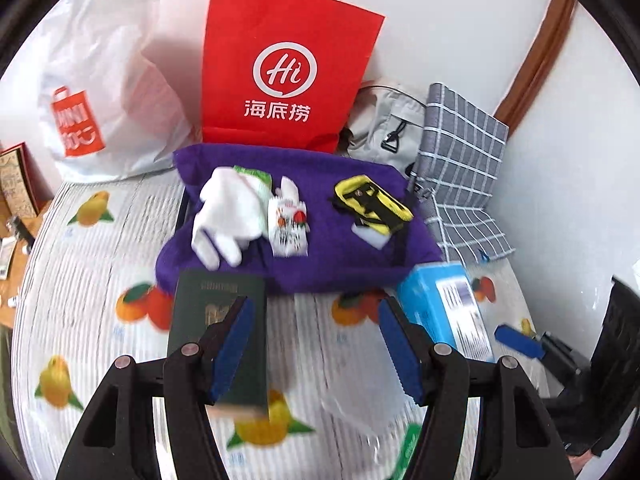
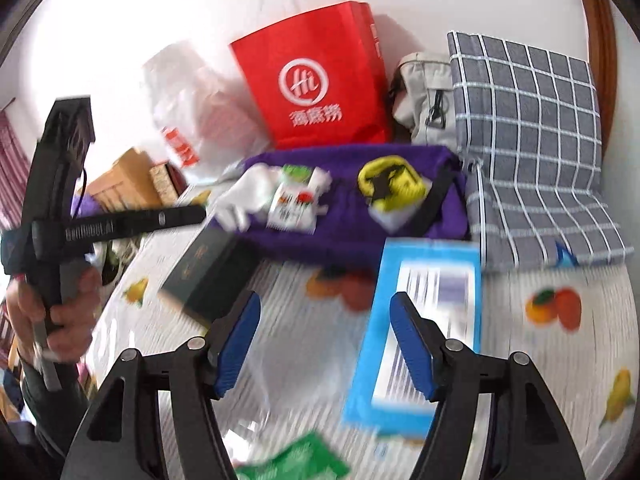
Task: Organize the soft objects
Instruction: 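Grasp the green packet with the right gripper while the left gripper moves to the mesh bag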
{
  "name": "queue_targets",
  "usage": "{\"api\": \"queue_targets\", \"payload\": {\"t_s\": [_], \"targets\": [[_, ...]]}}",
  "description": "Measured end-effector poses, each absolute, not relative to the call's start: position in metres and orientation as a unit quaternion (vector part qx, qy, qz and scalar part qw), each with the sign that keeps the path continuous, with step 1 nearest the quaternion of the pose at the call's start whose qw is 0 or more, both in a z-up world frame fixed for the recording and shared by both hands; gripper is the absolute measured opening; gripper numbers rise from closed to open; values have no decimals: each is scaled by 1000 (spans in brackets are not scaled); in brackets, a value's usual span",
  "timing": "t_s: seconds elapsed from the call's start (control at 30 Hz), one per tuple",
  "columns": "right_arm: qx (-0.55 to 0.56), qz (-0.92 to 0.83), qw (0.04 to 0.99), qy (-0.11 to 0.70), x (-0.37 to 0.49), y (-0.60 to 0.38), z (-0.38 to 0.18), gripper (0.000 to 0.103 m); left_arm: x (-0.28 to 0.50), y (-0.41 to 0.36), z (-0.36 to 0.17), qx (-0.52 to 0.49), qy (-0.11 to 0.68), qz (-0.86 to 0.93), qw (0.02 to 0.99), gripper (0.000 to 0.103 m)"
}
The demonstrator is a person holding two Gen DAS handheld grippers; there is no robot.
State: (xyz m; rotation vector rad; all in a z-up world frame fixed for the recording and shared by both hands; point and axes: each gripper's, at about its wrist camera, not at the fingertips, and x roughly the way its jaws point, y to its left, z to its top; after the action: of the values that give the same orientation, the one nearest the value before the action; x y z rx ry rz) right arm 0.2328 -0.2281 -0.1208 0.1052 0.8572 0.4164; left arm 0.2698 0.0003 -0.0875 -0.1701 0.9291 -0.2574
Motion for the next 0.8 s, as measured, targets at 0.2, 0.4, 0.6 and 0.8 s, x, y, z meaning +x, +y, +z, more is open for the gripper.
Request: {"api": "queue_targets", "payload": {"t_s": [0.2,0.4,0.6,0.8], "targets": [[75,195,872,442,172,-231,-146,70,225,2,-93,-79,442,-121,885,63],[100,179,841,501,133,-227,-194,70,199,6,-112,-93,448,-123,881,63],[138,171,813,539,117,-216,-225,70,182,16,-134,-111,460,-125,872,63],[126,128,832,526,116,-187,-225,71,173,33,-144,-136,458,-133,868,63]]}}
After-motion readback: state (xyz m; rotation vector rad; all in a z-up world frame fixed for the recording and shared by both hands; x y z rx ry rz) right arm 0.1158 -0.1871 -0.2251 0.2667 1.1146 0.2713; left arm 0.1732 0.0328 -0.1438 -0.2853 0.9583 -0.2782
